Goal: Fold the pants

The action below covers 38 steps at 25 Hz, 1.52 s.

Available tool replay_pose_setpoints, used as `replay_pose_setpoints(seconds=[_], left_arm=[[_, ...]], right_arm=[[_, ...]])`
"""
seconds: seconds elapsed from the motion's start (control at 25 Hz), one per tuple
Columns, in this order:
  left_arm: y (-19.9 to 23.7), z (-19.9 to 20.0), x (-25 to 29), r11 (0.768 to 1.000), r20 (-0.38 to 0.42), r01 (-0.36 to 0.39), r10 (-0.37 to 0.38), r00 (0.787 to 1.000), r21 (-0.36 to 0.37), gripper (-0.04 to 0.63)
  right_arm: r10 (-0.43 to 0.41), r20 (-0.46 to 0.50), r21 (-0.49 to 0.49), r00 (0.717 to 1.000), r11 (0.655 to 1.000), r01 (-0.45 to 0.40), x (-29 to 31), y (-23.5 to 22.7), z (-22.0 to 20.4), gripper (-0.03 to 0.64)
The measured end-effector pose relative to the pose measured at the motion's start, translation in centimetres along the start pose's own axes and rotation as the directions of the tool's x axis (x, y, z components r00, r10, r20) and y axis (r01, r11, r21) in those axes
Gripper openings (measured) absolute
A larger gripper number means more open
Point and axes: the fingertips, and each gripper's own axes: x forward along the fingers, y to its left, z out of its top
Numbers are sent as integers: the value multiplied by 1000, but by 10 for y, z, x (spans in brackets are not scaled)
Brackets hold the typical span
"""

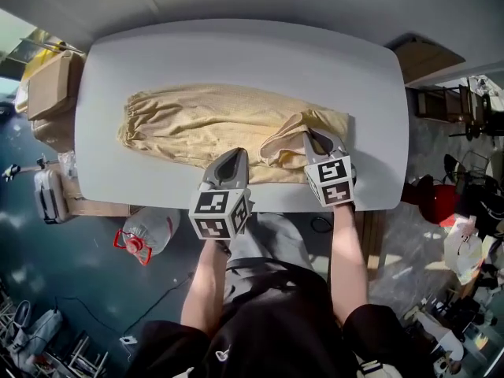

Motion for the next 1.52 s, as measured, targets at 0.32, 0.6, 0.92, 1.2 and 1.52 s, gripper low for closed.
replay_pose_setpoints(seconds=[0.32,0.6,0.92,1.2,1.52], left_arm=[[38,18,-18,995,44,-89,91,995,-54,17],[83,6,-36,981,41,-164,169,985,-100,17],[93,-1,-50,976,39,-186,192,981,-109,17],[79,4,-42,987,40,-142,145,989,-71,17],[50,4,-36,995,28,-91,92,995,-31,17]], right_arm=[[87,-67,-91,994,992,-93,57,14,39,15],[151,-159,10,976,988,-152,117,26,36,15],[199,-136,250,971,955,-160,123,25,50,40],[224,20,360,974,907,-216,96,19,74,86],[192,70,276,979,939,-204,68,12,80,218]])
